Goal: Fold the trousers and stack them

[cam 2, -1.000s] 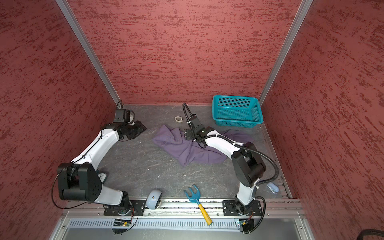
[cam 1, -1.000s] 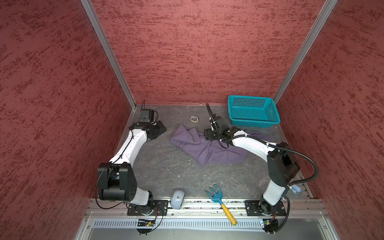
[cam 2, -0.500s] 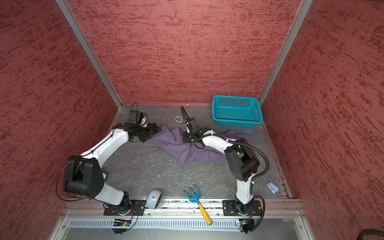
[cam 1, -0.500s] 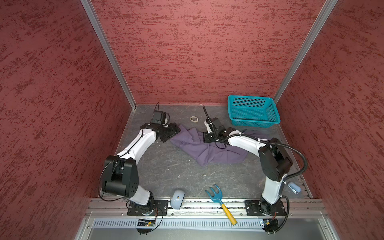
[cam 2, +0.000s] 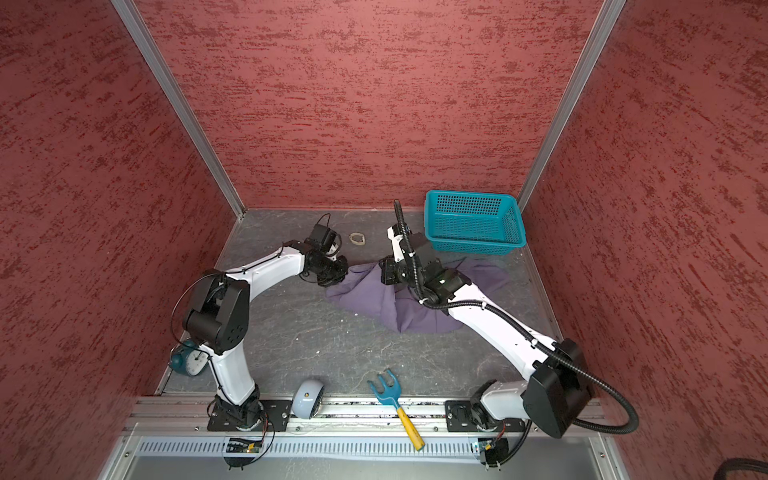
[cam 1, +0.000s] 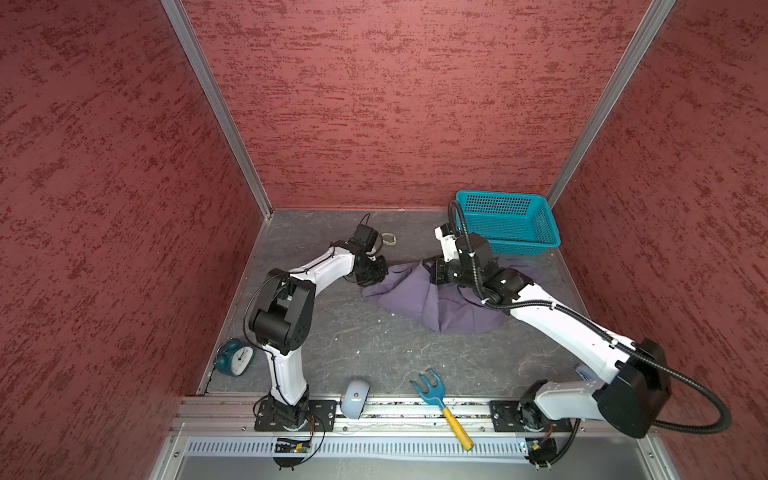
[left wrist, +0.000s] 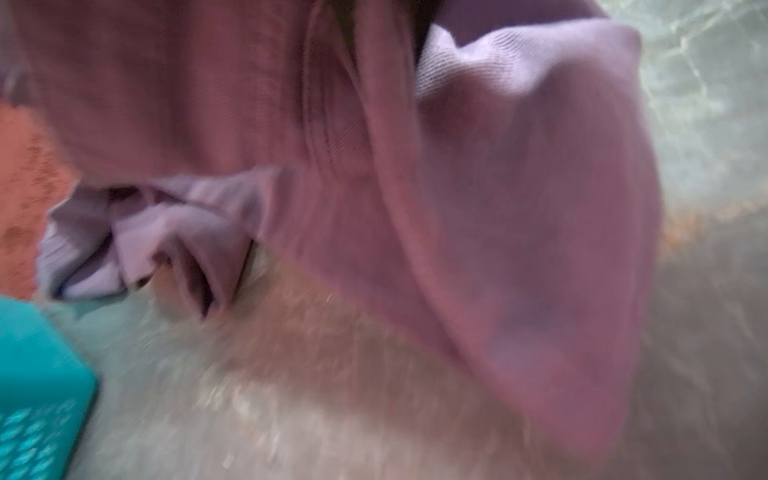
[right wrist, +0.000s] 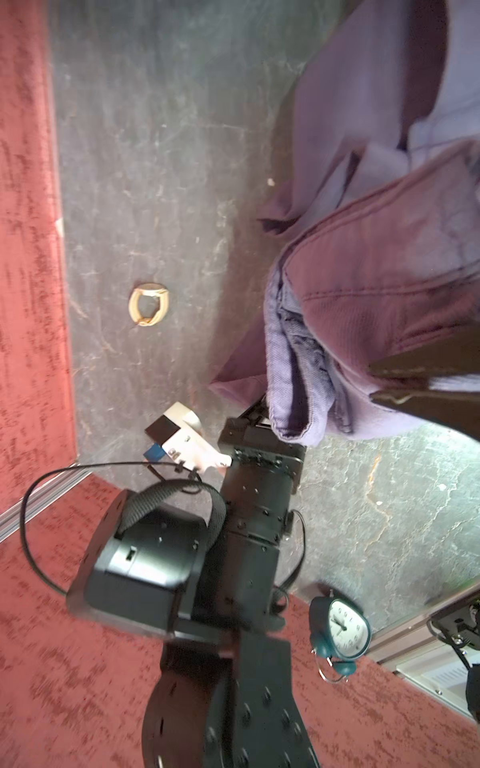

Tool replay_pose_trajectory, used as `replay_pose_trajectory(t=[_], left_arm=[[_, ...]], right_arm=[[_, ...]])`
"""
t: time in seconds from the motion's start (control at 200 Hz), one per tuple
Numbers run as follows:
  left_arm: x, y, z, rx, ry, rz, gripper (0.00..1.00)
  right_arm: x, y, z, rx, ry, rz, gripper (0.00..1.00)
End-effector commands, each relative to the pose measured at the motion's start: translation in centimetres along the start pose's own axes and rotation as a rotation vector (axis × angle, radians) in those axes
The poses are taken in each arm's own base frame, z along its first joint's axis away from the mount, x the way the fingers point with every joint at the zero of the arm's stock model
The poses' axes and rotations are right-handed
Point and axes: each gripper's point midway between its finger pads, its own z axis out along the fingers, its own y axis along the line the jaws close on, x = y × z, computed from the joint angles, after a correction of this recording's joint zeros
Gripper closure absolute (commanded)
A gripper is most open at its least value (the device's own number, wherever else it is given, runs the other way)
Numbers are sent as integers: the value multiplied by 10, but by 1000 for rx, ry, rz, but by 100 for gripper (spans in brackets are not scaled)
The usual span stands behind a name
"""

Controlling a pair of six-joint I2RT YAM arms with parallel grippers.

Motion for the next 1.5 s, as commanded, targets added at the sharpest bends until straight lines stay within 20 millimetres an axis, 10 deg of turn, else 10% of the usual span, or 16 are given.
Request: replay_pose_trajectory(t=[0.0,0.06,0.155,0.351,0.506,0.676,0.857,1.167,1.493], left_arm=[[-56,-14,-44,109,-138,-22,100],[-87,-3,-70,144,-211,-76,99],[-131,29,-117,232,-324,-205,40],[-148,110,-210,224,-552,-389,21],[-125,141,-243,149,-631,-415,18],[-103,141,-226,103,-590,-402,16],[-79,119,-174,-28,-443,-279,13],[-51,113,-95,-219,-218,-181,18],[3,134,-94,-339,-128,-154,30]], right_arm=[[-24,25,3,-33,-45,-61,100],[-25,49,14,-67,-33,-114,100],[-18,102,40,-142,7,-220,100],[62,205,107,-364,237,-377,100],[127,213,138,-390,422,-419,80],[104,200,118,-342,355,-445,51],[51,146,87,-246,241,-309,40],[31,-89,42,363,217,72,40],[53,-155,39,547,284,73,38]])
